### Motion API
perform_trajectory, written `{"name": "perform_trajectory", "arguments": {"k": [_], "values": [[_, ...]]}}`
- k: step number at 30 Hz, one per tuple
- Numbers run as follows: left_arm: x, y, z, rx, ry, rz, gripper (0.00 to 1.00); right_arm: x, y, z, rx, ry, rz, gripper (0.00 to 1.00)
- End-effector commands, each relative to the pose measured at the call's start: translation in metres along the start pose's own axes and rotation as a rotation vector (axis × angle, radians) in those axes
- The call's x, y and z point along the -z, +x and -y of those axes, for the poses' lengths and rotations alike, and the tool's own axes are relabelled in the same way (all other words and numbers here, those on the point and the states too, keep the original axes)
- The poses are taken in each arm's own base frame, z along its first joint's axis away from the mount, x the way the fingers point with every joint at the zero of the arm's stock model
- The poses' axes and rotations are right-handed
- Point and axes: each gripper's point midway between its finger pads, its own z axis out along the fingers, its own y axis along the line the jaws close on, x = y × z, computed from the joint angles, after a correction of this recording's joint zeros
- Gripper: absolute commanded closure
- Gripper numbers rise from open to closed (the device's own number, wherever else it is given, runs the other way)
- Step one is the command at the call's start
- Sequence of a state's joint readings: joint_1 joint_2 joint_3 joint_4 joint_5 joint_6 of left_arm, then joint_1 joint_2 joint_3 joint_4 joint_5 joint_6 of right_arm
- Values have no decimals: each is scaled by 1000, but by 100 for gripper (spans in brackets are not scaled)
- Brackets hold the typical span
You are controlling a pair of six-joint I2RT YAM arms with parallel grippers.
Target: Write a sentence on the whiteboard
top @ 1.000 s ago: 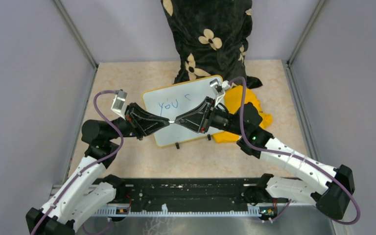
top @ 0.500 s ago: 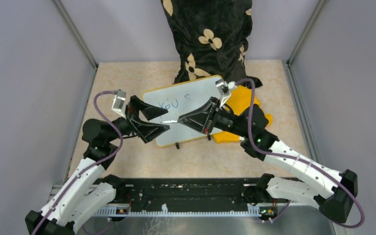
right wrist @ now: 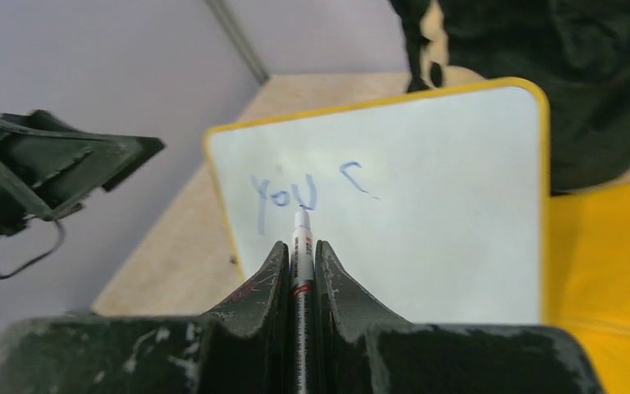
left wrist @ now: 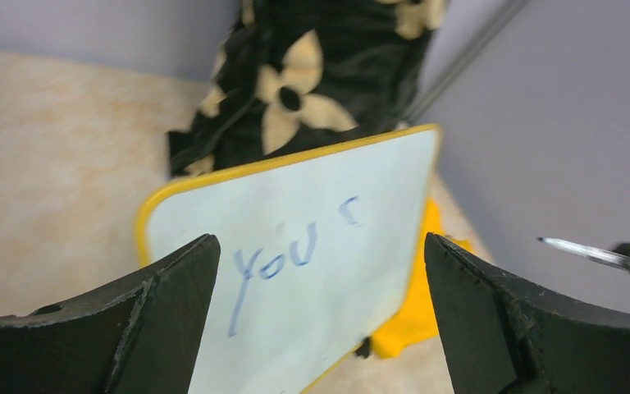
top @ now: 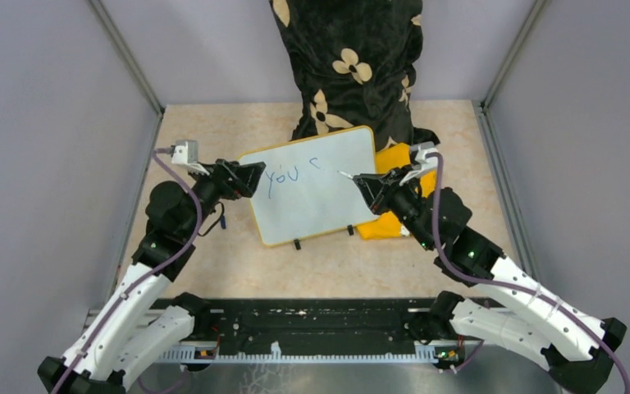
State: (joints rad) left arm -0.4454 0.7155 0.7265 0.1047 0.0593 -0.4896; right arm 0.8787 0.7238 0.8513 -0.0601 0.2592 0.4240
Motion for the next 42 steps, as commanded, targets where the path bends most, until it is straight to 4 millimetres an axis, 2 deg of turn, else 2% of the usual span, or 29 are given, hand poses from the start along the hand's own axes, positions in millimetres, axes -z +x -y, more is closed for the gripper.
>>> {"name": "perform_trajectory", "arguments": {"k": [1, 4, 8, 11, 14, 15, 16, 18, 23, 25, 29, 31, 33, 38, 42], "values": [[2, 13, -61, -84, -294, -22, 1, 3, 8, 47, 147, 217, -12, 100], [3, 27, -78, -160, -338, -65, 1, 2, 9, 46, 160, 201, -7, 100], [11, 48, -89, -236, -320, -147, 1, 1, 10, 43, 173, 178, -5, 100], [13, 60, -97, -167, -267, -194, 2, 0, 11, 40, 176, 157, -8, 100], [15, 72, -109, -7, -179, -240, 2, 0, 11, 35, 174, 131, -8, 100], [13, 76, -106, 27, -143, -243, 2, -1, 11, 33, 175, 123, -9, 100], [13, 83, -95, 68, -57, -265, 2, 0, 10, 32, 174, 117, -8, 100], [11, 84, -85, 114, 48, -256, 2, 1, 10, 31, 170, 108, -5, 100], [6, 89, -77, 116, 172, -267, 1, 1, 10, 26, 161, 82, -4, 100], [3, 94, -79, 126, 188, -280, 1, -3, 12, 23, 156, 67, -7, 100], [-4, 98, -96, 172, 106, -259, 1, -11, 17, 16, 146, 36, -16, 100], [-5, 101, -98, 159, 111, -250, 2, -17, 13, 9, 134, 10, 6, 100], [-6, 106, -101, 128, 125, -255, 5, -22, 14, 6, 131, -1, 11, 100], [-10, 122, -104, 69, 201, -307, 20, -34, 16, 4, 129, -5, 21, 100], [-15, 134, -106, 63, 262, -366, 29, -43, 22, 8, 147, 30, 10, 100]]}}
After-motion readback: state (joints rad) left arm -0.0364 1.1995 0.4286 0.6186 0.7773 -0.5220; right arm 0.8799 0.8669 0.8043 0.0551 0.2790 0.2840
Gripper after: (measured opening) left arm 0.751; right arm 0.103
